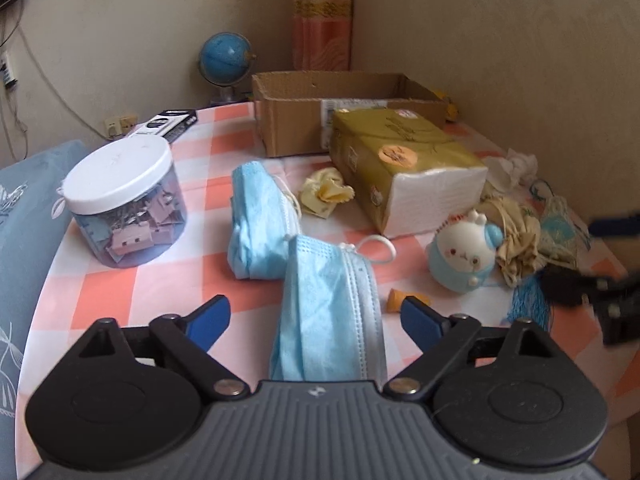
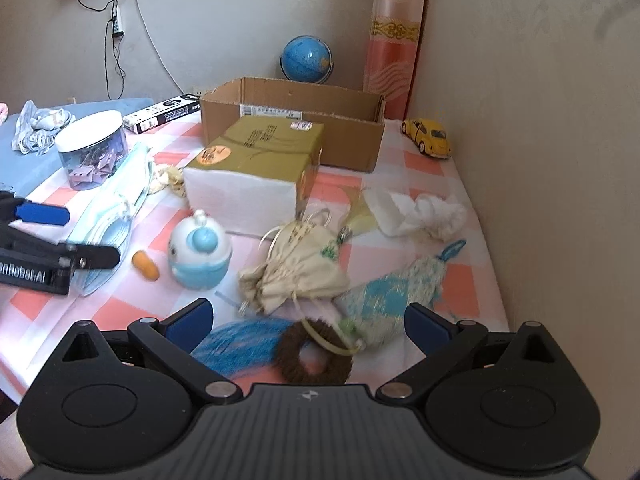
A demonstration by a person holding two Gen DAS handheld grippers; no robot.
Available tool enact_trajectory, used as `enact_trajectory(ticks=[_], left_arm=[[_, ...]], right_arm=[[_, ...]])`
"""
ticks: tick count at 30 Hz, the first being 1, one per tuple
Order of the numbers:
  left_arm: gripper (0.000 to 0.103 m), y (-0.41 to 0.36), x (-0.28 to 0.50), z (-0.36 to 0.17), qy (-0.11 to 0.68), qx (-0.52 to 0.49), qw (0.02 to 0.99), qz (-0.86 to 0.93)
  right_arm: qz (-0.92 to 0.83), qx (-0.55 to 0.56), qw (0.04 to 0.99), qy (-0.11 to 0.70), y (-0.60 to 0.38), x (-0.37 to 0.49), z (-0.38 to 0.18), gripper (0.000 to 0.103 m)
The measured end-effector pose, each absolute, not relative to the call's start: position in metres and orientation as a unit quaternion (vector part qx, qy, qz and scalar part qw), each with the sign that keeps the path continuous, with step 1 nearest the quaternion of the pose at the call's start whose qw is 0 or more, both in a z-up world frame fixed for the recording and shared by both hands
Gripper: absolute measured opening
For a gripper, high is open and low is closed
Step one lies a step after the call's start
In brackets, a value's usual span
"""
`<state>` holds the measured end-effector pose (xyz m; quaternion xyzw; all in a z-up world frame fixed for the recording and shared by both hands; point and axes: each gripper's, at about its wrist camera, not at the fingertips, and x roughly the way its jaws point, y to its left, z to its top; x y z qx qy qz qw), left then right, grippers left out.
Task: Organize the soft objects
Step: 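Grasp the folded blue mask with the left tool while the right tool grasps the cream pouch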
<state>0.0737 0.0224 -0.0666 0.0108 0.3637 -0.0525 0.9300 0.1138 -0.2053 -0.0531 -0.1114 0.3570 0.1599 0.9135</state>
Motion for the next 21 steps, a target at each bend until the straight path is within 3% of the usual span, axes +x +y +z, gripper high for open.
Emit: enact_trajectory(ticks=[4,12,21], left_arm=[[0.076,0.022,0.076,-0.072,0.377,0.013,0.925,-0.054],[0.073,0.025,0.081,-0.076,0.389,0.002,0.919,-0.066],[0.073,0.023,0.085,-0.075,0.395,0.007,0.915,-0.086]], right_arm=[[0.172,-0.132,0.914,0.342,-0.202,0.127,-0.051,0.103],[0.215,-0.171,0.901,0.336,-0.193,0.152,-0.058,0.092],[0.248,-0.142,0.888,0.359,-0.195,0.168,-0.073,0.085]])
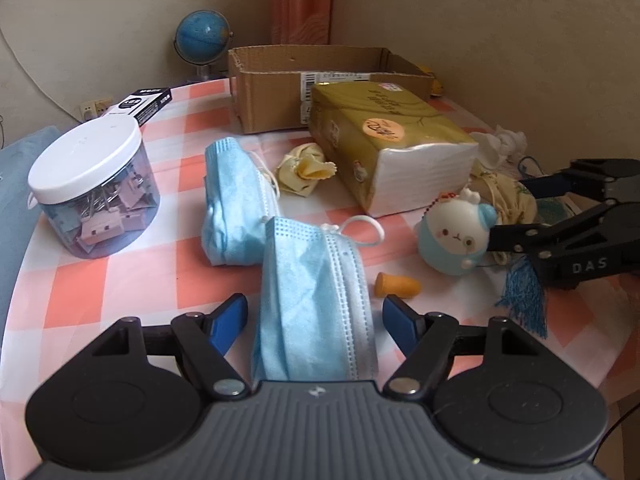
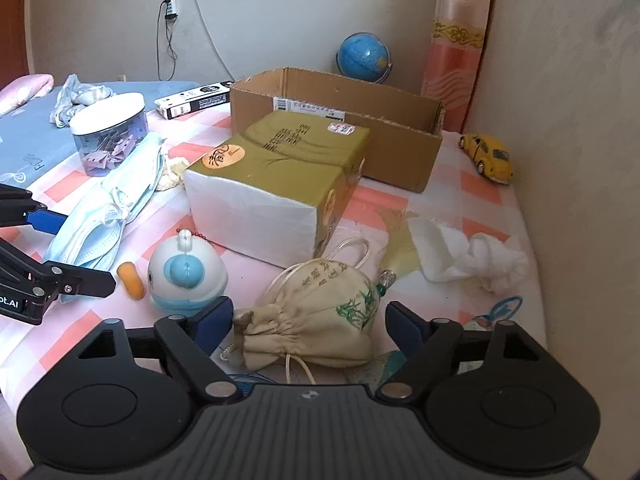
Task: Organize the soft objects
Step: 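Grasp the folded blue mask with the left tool while the right tool grasps the cream pouch, then carry the cream pouch with the right tool and drop it into the cardboard box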
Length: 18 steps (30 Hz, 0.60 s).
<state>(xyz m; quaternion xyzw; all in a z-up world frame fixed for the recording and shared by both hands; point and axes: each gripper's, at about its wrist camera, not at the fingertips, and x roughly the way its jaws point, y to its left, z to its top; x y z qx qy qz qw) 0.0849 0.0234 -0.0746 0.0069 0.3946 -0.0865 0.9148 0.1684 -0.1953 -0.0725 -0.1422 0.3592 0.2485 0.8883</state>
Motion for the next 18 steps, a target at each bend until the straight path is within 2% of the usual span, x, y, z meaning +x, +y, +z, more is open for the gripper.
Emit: enact_trajectory(ticks=[8,9,12,15,18], left_arm=[[0.073,0.027,0.087,-0.074,0.396,-0.003,0.913,-0.100],[0.070,0.027,0.087,-0.073,0.396,-0.002,0.913,-0.101],[0.056,0.028,0.088,-0.071,0.397,0.001,0.912,-0.105],[0.050,0.029,0.089,-0.069,0.400,0.005,0.910,-0.110],[0.048,0.032,0.090,-0.067,0.406,0.008,0.906,-0.119]], right_arm=[[0.260,-0.169,0.882,0.355,-0.191,0.167,-0.072,0.083],[0.258,-0.175,0.881,0.357,-0.191,0.167,-0.073,0.079],[0.256,-0.170,0.881,0.359,-0.190,0.165,-0.072,0.073],[0.246,-0.165,0.885,0.359,-0.191,0.162,-0.069,0.071],[0.233,-0.156,0.892,0.355,-0.192,0.159,-0.062,0.070]])
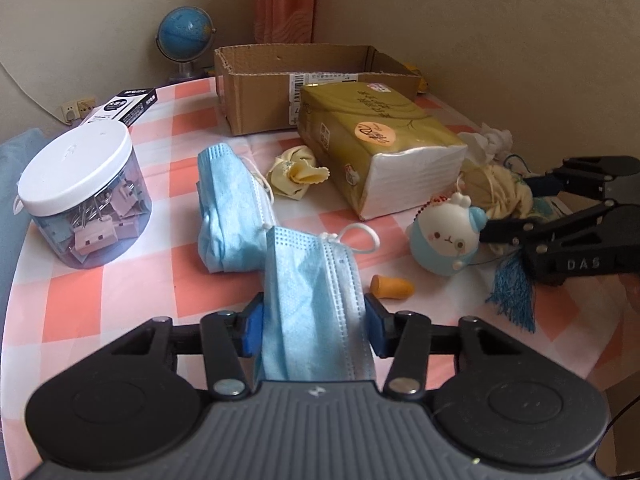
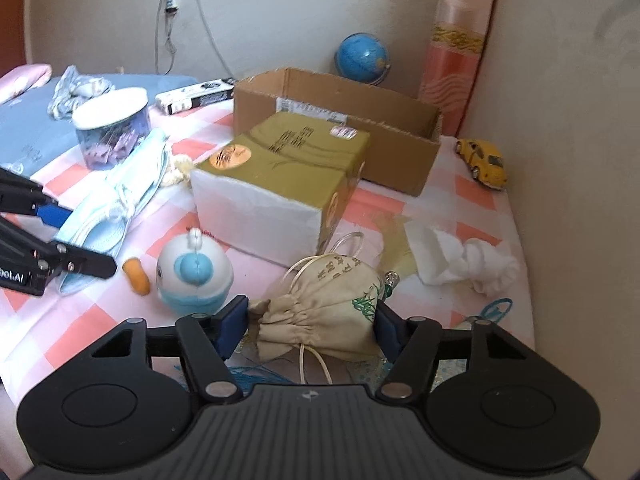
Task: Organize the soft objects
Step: 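Carry the cream pouch with the right tool and drop it into the cardboard box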
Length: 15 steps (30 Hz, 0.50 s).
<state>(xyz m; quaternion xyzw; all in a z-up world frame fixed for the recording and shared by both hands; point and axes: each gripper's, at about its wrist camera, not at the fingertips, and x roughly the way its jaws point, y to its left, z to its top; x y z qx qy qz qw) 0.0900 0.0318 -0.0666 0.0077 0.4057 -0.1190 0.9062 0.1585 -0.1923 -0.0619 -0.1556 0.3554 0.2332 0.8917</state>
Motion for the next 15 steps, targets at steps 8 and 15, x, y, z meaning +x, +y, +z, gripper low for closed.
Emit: enact_trajectory(ticks=[8,15], left_arm=[[0.047,0.033,0.081,-0.047,0.398,0.055,0.904,-0.146],[0.046,0.040,0.073,-0.026,0.391,0.080,0.901,-0.169]], right_arm=[[0.205,-0.137,0.905,0.345,-0.193,0.152,-0.031,0.070],[0.176,-0.124,0.913,0.345,-0.188,0.155,0.004,0.070]])
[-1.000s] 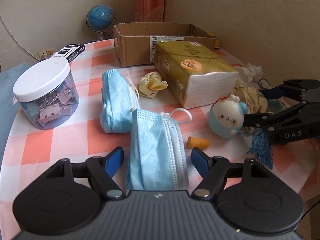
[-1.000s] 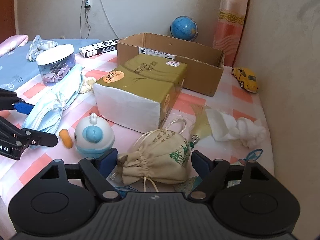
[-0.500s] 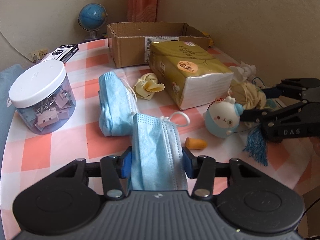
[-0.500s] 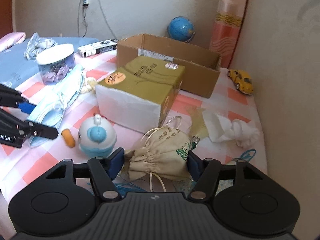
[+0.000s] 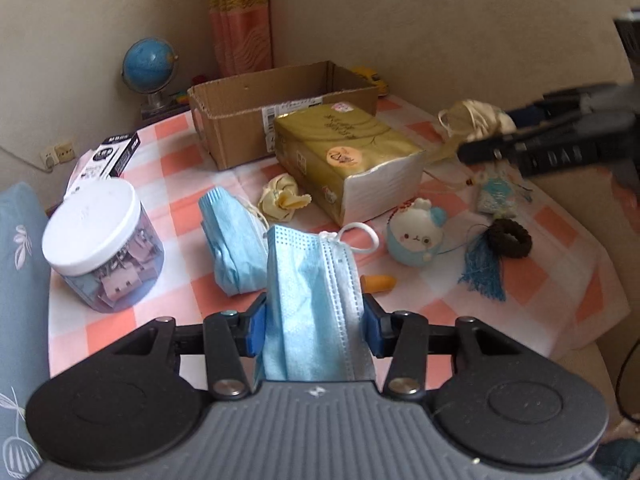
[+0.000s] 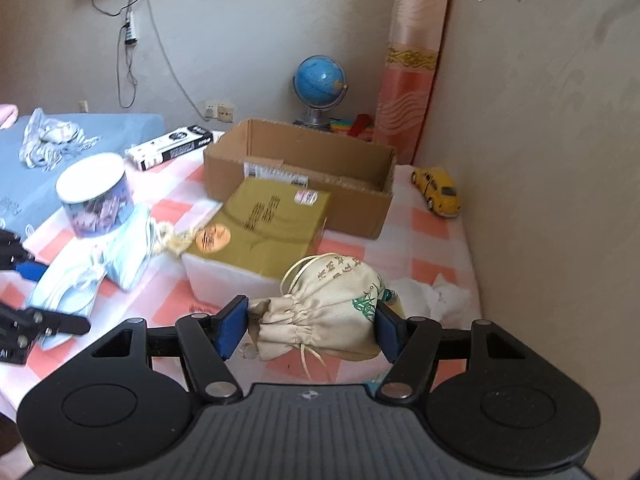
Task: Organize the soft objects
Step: 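Carry the cream pouch with the right tool and drop it into the cardboard box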
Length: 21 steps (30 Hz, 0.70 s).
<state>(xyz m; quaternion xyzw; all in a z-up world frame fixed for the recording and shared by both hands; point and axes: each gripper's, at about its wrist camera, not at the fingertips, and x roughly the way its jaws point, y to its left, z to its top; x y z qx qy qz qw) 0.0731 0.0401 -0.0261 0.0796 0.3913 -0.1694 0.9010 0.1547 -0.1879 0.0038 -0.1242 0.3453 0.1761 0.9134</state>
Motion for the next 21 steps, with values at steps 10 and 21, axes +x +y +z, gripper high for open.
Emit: enact_trajectory(ticks=[10,21], left_arm=[[0.046,0.045,0.063,-0.008,0.366,0.104,0.906,-0.186],[0.046,0.051,0.064,-0.005,0.349,0.091,0.911,-0.197]], right_arm=[[0.164,-0.093,0.922,0.338,-0.185,0.171,0.063,0.070],[0.152,-0.059,0.927,0.339,-0.162,0.225,0.112,0.070]])
